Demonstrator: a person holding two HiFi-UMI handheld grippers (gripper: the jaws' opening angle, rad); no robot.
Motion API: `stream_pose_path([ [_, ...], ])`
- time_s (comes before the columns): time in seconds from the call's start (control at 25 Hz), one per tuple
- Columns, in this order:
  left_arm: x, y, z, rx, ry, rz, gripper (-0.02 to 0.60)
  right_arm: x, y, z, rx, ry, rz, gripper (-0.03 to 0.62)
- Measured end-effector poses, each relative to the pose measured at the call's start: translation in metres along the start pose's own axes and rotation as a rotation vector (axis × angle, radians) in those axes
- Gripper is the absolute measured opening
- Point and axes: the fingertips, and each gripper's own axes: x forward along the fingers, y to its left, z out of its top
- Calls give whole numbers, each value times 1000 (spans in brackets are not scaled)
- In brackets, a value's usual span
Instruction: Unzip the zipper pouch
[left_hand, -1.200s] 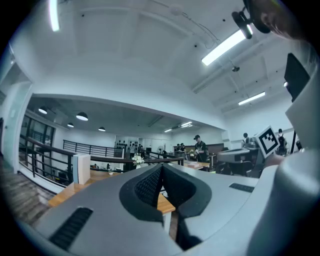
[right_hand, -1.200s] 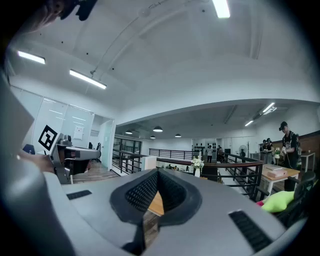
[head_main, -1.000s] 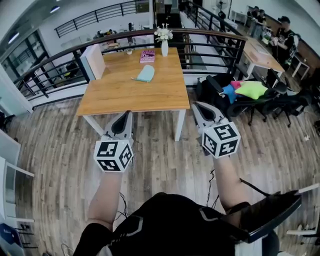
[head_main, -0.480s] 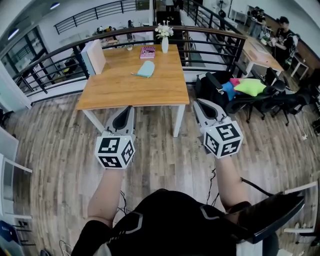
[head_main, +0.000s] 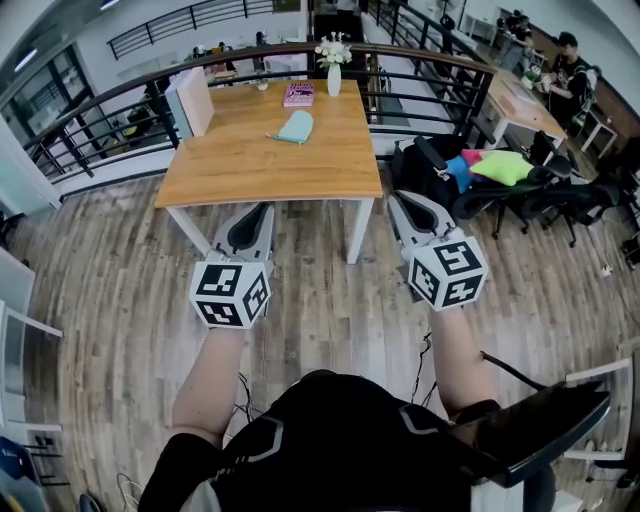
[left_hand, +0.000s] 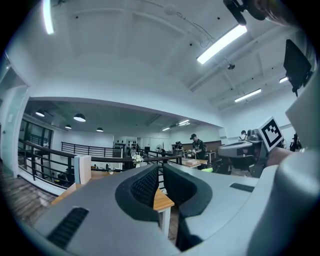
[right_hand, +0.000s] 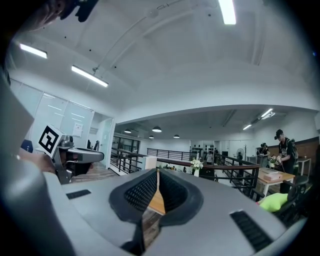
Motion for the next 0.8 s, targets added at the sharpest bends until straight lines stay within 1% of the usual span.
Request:
stream_pose_path([
  [0.08, -3, 5, 5, -19, -22, -5, 32, 3, 5, 3, -12, -2, -2, 23],
  [0.16, -5, 9, 5, -17, -24, 6, 39, 5, 9, 4, -11, 2, 1, 29],
  [0.2, -5, 10, 3, -9, -21, 10, 54, 5, 9, 3, -5, 4, -1, 40],
  [0.32, -8, 17, -1, 14, -15, 11, 129, 7, 8, 1, 15, 6, -26, 71],
  [0.36, -9, 20, -2, 21, -14, 13, 140, 9, 8, 0, 21, 6, -34, 88],
  [0.44, -11, 26, -4, 29, -10, 15, 158, 12, 10, 0, 35, 7, -40, 150],
  [0.52, -12, 33, -5, 29, -9, 8, 195, 18, 13, -1, 46, 11, -47, 192],
  [0.56, -12, 37, -6, 25, -9, 1, 216, 21, 15, -1, 50, 14, -50, 192],
  [0.68, -14, 46, -9, 11, -12, -23, 222, 28, 22, -4, 54, 27, -55, 192],
  [0.8, -13, 53, -13, 26, -9, -36, 229, 33, 28, -5, 48, 26, -60, 209],
])
